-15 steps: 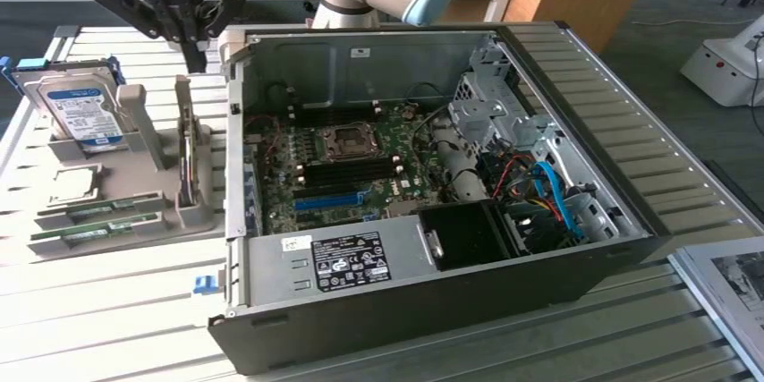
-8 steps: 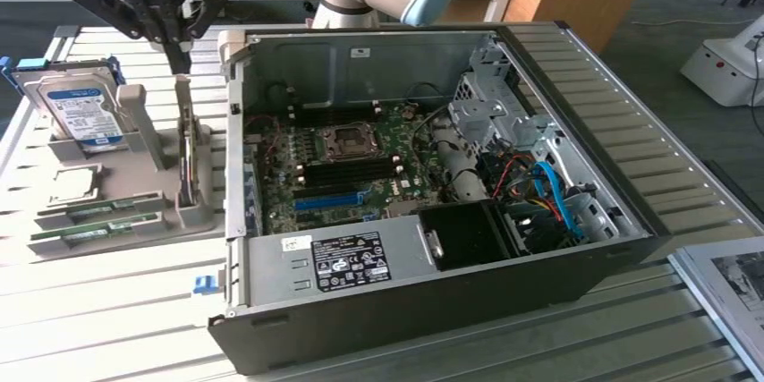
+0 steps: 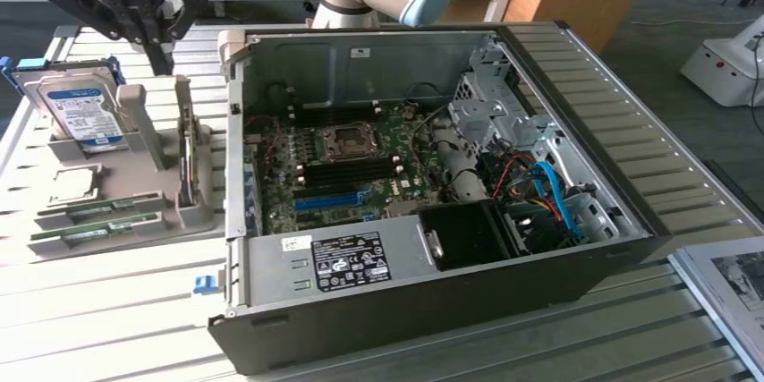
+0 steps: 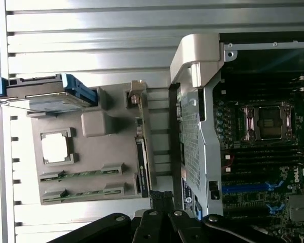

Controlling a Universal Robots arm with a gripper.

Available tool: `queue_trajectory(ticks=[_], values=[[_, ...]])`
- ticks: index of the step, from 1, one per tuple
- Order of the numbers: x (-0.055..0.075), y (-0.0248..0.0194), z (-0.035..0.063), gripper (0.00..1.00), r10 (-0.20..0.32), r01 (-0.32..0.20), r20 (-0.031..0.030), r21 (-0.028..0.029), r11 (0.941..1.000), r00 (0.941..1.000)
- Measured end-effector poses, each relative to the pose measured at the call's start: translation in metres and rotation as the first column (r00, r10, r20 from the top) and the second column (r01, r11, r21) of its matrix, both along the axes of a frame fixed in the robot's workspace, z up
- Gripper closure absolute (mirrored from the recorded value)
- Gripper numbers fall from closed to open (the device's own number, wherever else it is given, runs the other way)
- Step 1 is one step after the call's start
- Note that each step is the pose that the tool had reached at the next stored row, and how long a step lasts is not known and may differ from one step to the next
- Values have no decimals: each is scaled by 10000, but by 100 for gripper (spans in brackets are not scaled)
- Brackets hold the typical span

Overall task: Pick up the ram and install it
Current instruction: 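Reach for the ram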

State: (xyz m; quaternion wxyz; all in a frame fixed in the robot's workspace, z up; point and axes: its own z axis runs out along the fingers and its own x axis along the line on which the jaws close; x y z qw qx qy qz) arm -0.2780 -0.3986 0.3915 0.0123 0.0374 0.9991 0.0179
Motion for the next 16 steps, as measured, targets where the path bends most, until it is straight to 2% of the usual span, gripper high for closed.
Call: queue_trajectory(ticks=[16], values=[[-323,3,-10,90,1,-1,-7,-26,10000,10000]])
